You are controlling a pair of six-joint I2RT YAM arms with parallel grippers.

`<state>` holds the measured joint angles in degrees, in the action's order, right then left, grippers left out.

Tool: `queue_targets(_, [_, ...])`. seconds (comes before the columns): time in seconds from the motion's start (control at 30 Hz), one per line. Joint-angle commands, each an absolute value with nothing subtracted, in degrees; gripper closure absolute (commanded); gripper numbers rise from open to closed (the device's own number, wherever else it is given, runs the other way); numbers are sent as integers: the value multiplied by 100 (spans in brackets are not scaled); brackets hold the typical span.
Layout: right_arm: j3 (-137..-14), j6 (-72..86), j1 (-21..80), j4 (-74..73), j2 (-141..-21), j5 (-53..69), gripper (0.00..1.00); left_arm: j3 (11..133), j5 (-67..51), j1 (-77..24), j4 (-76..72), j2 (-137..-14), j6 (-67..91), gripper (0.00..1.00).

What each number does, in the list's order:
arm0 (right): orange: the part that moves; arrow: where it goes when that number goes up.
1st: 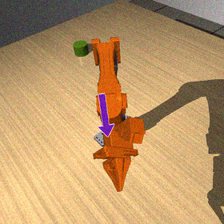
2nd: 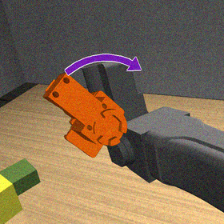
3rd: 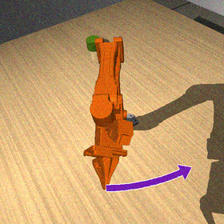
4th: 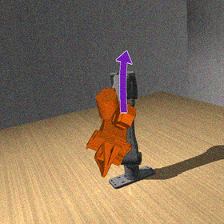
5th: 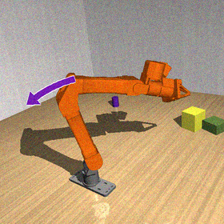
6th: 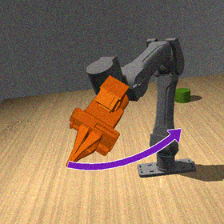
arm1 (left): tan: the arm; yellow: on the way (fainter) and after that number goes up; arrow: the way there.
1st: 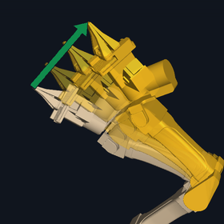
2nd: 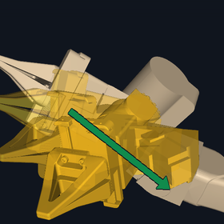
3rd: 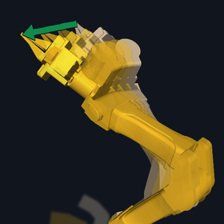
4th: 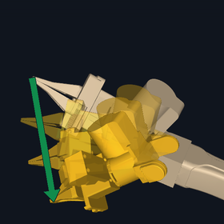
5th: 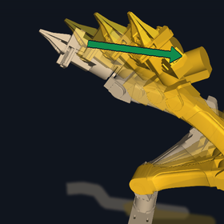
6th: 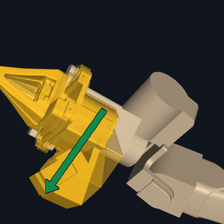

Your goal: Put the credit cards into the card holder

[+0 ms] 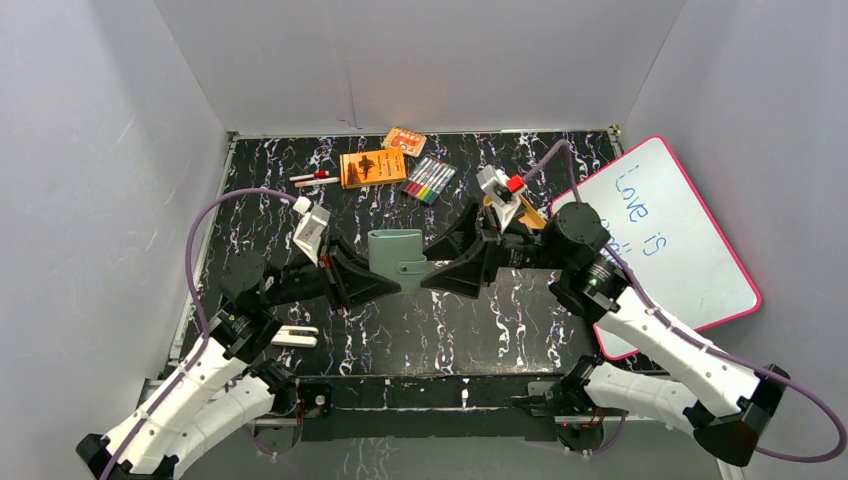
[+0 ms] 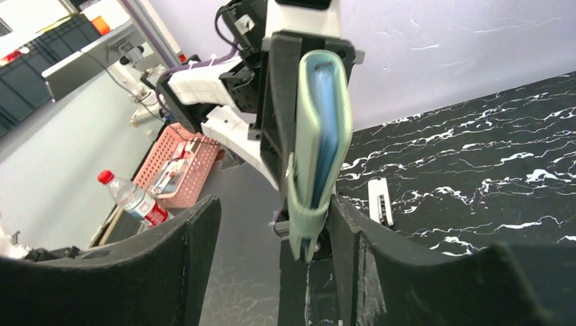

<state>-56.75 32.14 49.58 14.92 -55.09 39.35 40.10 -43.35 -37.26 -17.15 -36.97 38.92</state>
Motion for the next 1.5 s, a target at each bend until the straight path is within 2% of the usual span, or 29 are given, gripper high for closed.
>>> queue_targets(0.0, [-5904, 2886, 4983, 1025, -5084, 4255, 31, 4102, -4156, -3742, -2456, -3550, 4031, 100])
queue_targets(0.1, [-5816, 2961, 4977, 920, -5054, 4189, 30, 4122, -4131, -3744, -2767, -3646, 4232, 100])
queue_targets(0.3, [-5585, 3525, 4983, 1695, -5234, 3952, 36, 4095, -4099, -3744, -3391, -3854, 4732, 100])
queue_targets(0.63, [-5402, 4316, 4981, 2706, -5599, 3767, 51, 4022, -3937, -3744, -3437, -3876, 4808, 100])
queue_targets(0.83, [-5180, 4634, 4980, 3188, -5633, 3543, 56, 3979, -3942, -3744, -3443, -3895, 4792, 100])
queue_targets(1.13, [-5348, 4754, 5040, 3284, -5952, 3823, 62, 3954, -3880, -3744, -3342, -3891, 4793, 100])
queue_targets(1.3, [-5343, 4668, 5106, 3183, -5972, 3743, 78, 3924, -3859, -3742, -3312, -3861, 4771, 100])
queue_targets(1.4, [-5305, 4653, 5109, 3195, -5961, 3686, 95, 3940, -3835, -3740, -3181, -3864, 4760, 99])
queue_targets(1.43, [-5300, 4635, 5111, 3194, -5960, 3675, 100, 3969, -3826, -3744, -3076, -3874, 4751, 91])
queue_targets(1.47, [-5304, 4617, 5117, 3180, -5954, 3676, 100, 3986, -3820, -3744, -3005, -3876, 4739, 83])
